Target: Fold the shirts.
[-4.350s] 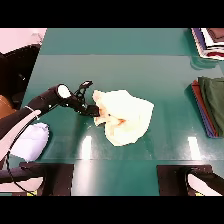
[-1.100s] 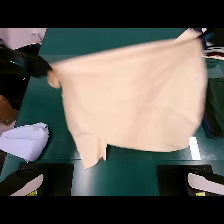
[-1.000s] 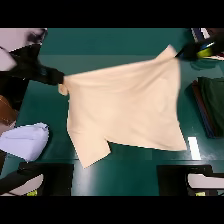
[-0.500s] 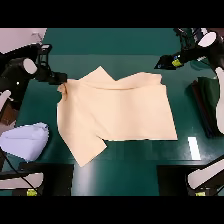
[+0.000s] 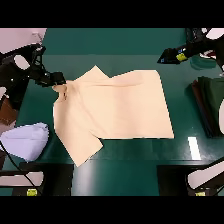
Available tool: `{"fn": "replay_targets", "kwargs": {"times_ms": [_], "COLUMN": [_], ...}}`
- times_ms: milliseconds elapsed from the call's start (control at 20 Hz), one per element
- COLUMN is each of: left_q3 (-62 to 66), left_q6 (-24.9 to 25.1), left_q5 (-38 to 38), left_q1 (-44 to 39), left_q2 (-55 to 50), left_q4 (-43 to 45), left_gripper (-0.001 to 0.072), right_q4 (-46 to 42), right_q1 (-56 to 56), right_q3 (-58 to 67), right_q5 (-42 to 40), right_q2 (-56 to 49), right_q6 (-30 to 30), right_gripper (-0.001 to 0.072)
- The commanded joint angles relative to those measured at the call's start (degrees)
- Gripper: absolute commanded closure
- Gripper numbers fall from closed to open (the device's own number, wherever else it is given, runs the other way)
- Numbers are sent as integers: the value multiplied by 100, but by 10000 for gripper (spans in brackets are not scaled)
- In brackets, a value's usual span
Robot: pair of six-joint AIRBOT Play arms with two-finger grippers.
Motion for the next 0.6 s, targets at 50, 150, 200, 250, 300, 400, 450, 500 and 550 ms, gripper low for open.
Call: {"fn": "replay_targets", "kwargs": {"times_ms": [50,150,200,250,300,400,450,500,550], "left_q3": [94,-28,-293,-638,-1091,-2022,-2455,-2889,-3248], "left_q6": [-24,-24,-22,-26,-28,-120,-181,-240,-378], "left_q5": [-767,-1283,-1355,-1355,-1362,-1443,-1526,-1620,-1648], "left_q1": [57,181,245,267,273,273,273,258,256], "left_q2": [98,378,658,970,1346,2044,2345,2643,2881], "left_q4": [374,592,610,643,697,616,461,319,212], "left_gripper": [103,103,103,103,103,102,102,102,103], "right_q4": [2,13,164,433,647,796,791,791,791], "right_q1": [-79,-177,-245,-352,-448,-590,-658,-702,-739], "right_q3": [13,13,-74,-345,-658,-1381,-1738,-2031,-2308], "right_q5": [874,1355,1414,1309,1182,938,846,743,616], "right_q2": [15,15,87,278,487,1003,1266,1493,1716], "right_q6": [0,0,-2,-11,-50,-63,-68,-70,-72], "right_gripper": [353,420,421,421,421,421,421,420,418]}}
